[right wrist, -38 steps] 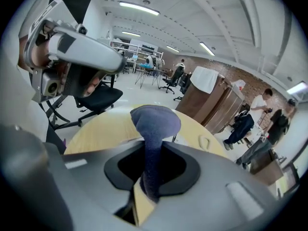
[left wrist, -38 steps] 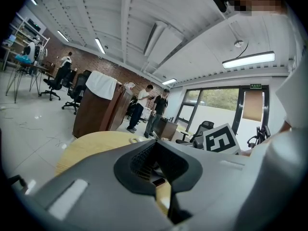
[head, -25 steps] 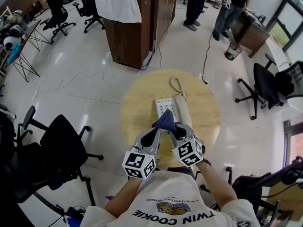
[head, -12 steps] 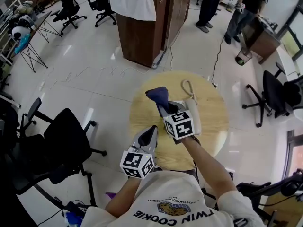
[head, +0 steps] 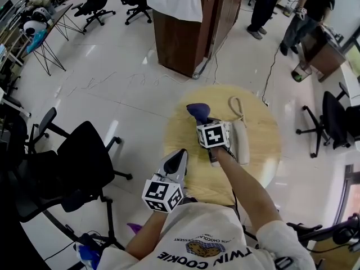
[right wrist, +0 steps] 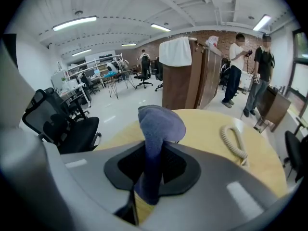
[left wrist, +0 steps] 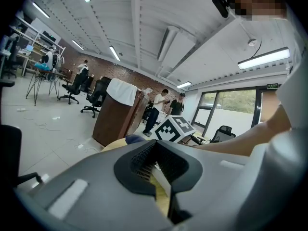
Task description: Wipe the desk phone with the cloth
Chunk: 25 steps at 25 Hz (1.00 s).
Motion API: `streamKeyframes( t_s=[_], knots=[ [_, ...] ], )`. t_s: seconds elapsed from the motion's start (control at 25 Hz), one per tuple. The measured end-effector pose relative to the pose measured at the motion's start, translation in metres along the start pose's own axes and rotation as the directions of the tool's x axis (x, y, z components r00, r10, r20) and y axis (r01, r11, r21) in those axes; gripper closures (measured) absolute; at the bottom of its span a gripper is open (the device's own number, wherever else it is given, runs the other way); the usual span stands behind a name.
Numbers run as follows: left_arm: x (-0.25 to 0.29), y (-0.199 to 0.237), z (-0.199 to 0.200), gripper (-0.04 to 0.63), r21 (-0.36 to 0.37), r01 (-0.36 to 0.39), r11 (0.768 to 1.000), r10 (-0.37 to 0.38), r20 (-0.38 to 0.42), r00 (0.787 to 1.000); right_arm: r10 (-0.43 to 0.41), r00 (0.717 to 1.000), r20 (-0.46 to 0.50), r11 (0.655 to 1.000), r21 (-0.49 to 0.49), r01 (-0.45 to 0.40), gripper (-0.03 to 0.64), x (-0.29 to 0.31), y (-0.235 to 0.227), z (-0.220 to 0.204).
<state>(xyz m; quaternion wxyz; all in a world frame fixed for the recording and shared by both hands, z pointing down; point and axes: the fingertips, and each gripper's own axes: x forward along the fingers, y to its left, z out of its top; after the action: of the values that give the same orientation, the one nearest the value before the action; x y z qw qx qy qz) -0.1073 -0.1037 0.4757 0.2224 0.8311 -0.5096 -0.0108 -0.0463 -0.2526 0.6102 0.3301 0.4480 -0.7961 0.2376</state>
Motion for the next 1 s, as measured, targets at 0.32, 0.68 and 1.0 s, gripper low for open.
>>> streamKeyframes(
  t_s=[0.32,0.68,1.0],
  knots=[
    [0.001,-0.003,0.0,0.603,0.001,0.01,1.0,-0.01,0.001,1.0,0.003,0.998,-0.057,1.0,-0.03,-0.005,0.552,-0.01,0.011,-0.017],
    [0.003,-0.015,-0.002,0.603,0.005,0.024,1.0,-0.024,0.006,1.0,0.033,0.999,-0.033,0.995,-0.091,-0.036,0.552,-0.039,0.033,-0.038],
    [0.005,-0.019,0.001,0.603,0.011,0.02,1.0,-0.02,0.024,1.0,0.054,0.998,-0.007,0.984,-0.171,-0.055,0.552,-0.069,0.058,-0.06]
  ],
)
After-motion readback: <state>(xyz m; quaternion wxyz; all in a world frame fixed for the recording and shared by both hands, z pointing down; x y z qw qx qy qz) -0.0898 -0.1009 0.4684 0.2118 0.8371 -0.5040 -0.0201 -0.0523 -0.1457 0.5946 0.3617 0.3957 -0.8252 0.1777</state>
